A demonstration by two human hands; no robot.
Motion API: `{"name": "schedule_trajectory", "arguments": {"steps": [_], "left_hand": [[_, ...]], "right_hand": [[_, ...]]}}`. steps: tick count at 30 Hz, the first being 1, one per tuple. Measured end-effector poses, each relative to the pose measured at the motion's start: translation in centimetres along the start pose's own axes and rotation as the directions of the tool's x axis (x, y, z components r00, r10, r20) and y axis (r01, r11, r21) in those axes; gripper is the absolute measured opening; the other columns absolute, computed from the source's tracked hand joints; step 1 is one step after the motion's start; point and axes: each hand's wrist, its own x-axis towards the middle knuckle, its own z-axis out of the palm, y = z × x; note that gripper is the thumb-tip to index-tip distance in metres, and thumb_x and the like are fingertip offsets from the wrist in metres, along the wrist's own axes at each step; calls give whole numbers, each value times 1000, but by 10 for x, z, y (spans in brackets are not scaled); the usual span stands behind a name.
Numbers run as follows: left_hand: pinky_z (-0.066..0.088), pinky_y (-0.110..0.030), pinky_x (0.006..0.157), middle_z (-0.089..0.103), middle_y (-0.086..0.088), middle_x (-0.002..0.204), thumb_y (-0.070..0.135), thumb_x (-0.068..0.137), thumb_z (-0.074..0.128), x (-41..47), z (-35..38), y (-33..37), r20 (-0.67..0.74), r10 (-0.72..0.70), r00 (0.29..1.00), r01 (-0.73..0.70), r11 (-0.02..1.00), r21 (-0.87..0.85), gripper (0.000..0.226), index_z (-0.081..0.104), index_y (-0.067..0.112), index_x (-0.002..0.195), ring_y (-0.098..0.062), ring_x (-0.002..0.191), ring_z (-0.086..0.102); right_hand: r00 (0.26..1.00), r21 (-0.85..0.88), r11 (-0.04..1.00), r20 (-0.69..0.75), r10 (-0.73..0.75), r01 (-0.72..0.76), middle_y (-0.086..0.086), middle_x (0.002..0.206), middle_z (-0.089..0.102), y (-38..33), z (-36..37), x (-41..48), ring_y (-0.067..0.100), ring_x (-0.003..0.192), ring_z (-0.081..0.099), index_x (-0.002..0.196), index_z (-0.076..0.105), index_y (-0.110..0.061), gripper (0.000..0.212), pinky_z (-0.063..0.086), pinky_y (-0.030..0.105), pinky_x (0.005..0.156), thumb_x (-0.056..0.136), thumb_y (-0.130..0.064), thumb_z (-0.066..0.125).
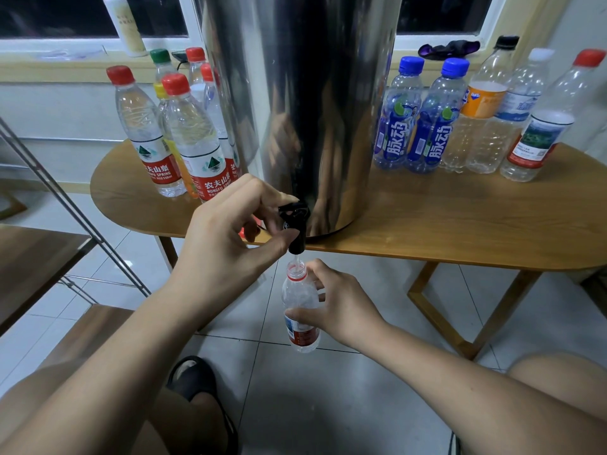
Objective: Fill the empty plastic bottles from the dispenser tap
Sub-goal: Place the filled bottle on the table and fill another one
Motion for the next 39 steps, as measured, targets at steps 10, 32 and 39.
{"name": "schedule_trajectory", "arguments": {"steps": [10,32,39], "left_hand": [[51,-33,66,64,1,87,4,87,89,0,0,0,-2,1,1000,-1,1000,-1,40,62,27,106,-18,80,66],[50,-27,68,64,2,87,4,87,88,-1,0,-1,-6,5,1000,-5,1000,4,38,63,24,107,-13,79,65],[50,-27,67,64,2,88,5,87,88,-1,0,0,-4,5,1000,-5,1000,6,35,64,21,106,-14,79,65]], "right_hand": [[1000,-23,1000,3,-1,1,-14,135,69,-1,-1,0,11,115,66,131,50,-39,67,61,41,97,79,-56,90],[1000,-17,1000,9,-9,9,-15,138,68,-1,-2,0,9,116,66,134,50,-38,69,60,37,98,80,-57,89],[1000,-22,1000,10,-13,13,-14,140,67,-1,-2,0,8,117,65,135,50,-39,69,60,34,99,81,-57,89]]}}
